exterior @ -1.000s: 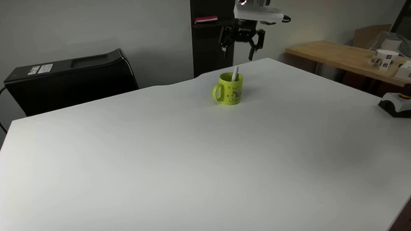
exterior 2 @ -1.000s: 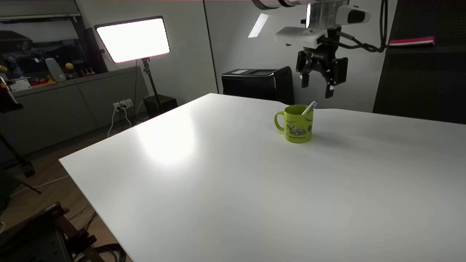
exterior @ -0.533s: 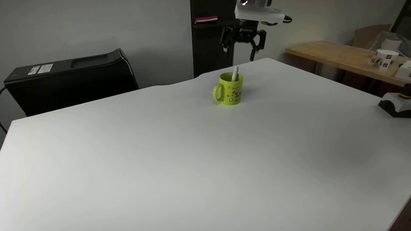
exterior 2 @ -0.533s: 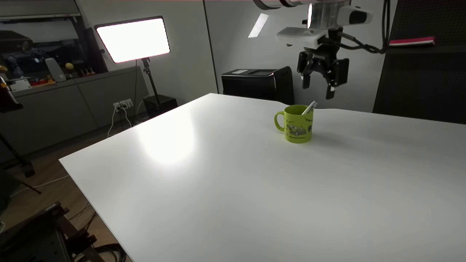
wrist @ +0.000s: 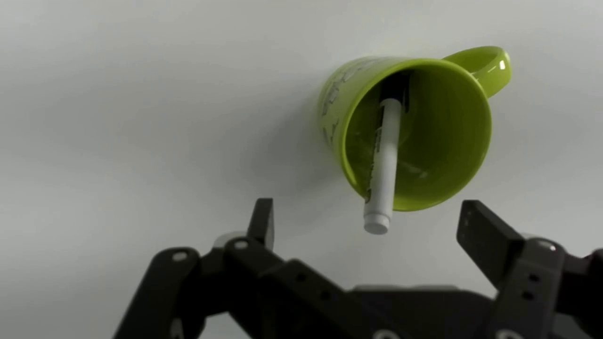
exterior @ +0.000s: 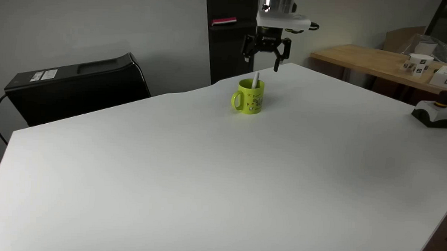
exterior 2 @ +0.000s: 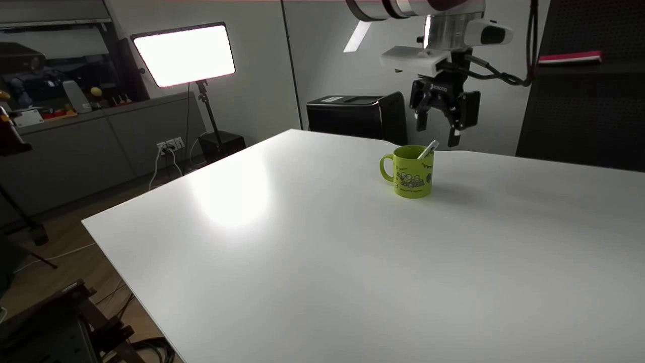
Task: Put the marker on the table
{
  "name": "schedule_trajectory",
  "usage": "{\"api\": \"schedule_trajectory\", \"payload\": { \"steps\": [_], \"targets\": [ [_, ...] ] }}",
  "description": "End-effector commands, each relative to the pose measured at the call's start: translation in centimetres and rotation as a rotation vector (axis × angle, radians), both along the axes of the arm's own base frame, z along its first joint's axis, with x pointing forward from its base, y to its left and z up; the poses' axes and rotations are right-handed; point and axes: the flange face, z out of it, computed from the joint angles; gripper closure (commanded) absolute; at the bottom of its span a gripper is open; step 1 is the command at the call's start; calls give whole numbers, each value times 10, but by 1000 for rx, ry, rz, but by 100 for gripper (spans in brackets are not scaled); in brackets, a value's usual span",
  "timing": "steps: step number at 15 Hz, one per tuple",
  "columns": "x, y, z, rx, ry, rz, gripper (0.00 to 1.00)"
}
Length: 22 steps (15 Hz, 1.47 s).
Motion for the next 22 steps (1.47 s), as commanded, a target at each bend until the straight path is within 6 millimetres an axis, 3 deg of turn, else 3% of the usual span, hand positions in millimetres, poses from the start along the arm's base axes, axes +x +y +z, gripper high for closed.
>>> {"api": "schedule_trajectory", "payload": {
  "steps": [1, 20, 22],
  "targets": [
    [-7, -1, 3, 0, 13, -39, 0],
    [-10, -5, -14, -7, -33, -37, 0],
    [-11, -5, -15, -9, -32, -33, 25]
  ]
}}
